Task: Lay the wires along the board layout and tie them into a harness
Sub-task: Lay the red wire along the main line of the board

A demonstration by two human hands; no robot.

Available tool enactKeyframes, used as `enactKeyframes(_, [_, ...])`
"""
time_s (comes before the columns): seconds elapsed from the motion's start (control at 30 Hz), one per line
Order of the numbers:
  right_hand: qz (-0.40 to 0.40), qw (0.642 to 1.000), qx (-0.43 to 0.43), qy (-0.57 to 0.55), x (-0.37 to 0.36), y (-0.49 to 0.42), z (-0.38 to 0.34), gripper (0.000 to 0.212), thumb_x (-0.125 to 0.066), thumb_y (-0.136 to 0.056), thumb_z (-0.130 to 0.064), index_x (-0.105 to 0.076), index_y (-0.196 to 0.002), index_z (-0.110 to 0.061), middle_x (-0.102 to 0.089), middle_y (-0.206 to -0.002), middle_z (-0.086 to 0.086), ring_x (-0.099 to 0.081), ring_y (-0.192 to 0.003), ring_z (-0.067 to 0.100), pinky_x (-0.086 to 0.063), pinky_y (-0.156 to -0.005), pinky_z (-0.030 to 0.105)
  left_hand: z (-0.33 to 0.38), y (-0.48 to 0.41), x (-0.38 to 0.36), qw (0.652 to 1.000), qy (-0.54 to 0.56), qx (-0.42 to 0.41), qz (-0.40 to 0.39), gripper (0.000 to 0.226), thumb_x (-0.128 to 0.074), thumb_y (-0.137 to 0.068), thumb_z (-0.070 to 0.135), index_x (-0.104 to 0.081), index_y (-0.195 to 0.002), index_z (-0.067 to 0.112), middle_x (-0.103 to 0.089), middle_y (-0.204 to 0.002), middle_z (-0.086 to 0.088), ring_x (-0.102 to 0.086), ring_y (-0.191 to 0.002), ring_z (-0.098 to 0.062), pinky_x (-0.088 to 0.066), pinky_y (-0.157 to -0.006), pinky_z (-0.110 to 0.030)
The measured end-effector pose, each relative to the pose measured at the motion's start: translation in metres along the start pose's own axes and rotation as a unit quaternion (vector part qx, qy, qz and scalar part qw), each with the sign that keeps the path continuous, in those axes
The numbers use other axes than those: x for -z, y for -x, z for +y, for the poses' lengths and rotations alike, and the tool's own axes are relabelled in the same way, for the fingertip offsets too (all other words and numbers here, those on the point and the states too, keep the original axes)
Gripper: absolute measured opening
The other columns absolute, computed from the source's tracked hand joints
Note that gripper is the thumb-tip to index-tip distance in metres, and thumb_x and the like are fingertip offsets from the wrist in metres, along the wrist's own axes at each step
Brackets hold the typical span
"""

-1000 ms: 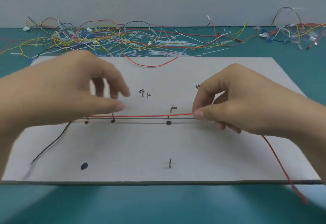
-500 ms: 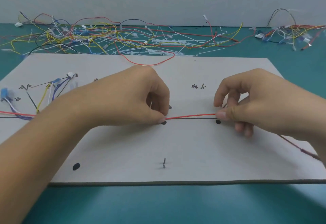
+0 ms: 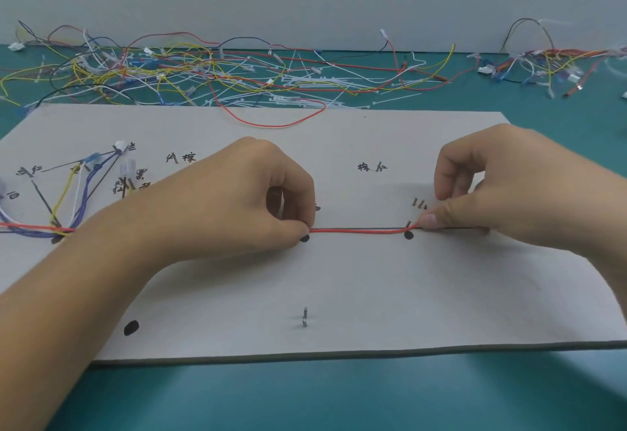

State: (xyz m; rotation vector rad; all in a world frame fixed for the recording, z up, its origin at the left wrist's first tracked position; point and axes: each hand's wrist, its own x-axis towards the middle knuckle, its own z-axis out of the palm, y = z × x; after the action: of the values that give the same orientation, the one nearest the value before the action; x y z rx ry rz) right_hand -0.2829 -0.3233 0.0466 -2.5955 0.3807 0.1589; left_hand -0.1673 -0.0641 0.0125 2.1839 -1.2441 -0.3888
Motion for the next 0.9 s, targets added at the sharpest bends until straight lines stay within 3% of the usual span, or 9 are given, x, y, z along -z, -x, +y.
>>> enactKeyframes(0.1, [0.025, 0.997, -0.016, 0.068, 0.009, -0.004, 0.001, 0.041, -0.085, -0.05, -0.068, -0.069, -0.071, -0.036, -0.066, -0.056, -0.011, -0.058, -0.052, 0.008, -0.042, -0.048, 0.024, -0.001, 0.001, 0.0, 1.0, 0.01, 0.003, 0.0, 0.012, -0.078, -0.081, 0.018, -0.076, -0.076, 0.029, -0.072, -0.071, 0.011, -0.064, -0.062, -0.014, -0.053, -0.056, -0.029])
enactKeyframes(0.23, [0.028, 0.994, -0.016, 0.105, 0.021, -0.014, 0.005, 0.05, -0.078, -0.043, -0.077, -0.068, -0.067, -0.034, -0.06, -0.046, -0.008, -0.056, -0.051, 0.016, -0.043, -0.051, 0.026, -0.001, 0.001, 0.0, 1.0, 0.014, 0.004, 0.002, 0.015, -0.078, -0.082, 0.015, -0.076, -0.076, 0.029, -0.072, -0.07, 0.012, -0.063, -0.061, -0.014, -0.053, -0.057, -0.03])
enactKeyframes(0.43, [0.03, 0.998, 0.041, 0.044, 0.028, -0.027, 0.005, 0.036, -0.089, -0.057, -0.056, -0.07, -0.067, -0.027, -0.061, -0.051, -0.002, -0.043, -0.037, 0.004, -0.037, -0.049, 0.025, 0.0, 0.002, -0.001, 1.0, 0.01, 0.003, 0.006, 0.007, -0.07, -0.076, 0.03, -0.076, -0.077, 0.028, -0.072, -0.074, 0.01, -0.064, -0.064, -0.017, -0.052, -0.058, -0.033])
enactKeyframes(0.67, [0.062, 0.994, 0.067, 0.063, 0.015, -0.041, 0.011, 0.036, -0.093, -0.058, -0.048, -0.069, -0.065, -0.023, -0.065, -0.058, -0.008, -0.053, -0.047, 0.002, -0.035, -0.049, 0.023, 0.0, 0.003, -0.002, 1.0, 0.001, -0.005, 0.011, 0.007, -0.069, -0.076, 0.032, -0.076, -0.076, 0.03, -0.073, -0.076, 0.011, -0.066, -0.066, -0.018, -0.053, -0.059, -0.034])
enactKeyframes(0.9, [0.081, 0.997, 0.017, -0.01, 0.017, -0.055, 0.034, 0.026, -0.095, -0.067, -0.023, -0.071, -0.075, -0.019, -0.073, -0.066, -0.002, -0.067, -0.053, 0.013, -0.054, -0.062, 0.029, -0.002, 0.003, -0.002, 1.0, 0.005, -0.007, 0.013, 0.007, -0.069, -0.076, 0.032, -0.076, -0.077, 0.032, -0.073, -0.076, 0.009, -0.066, -0.067, -0.019, -0.054, -0.058, -0.037])
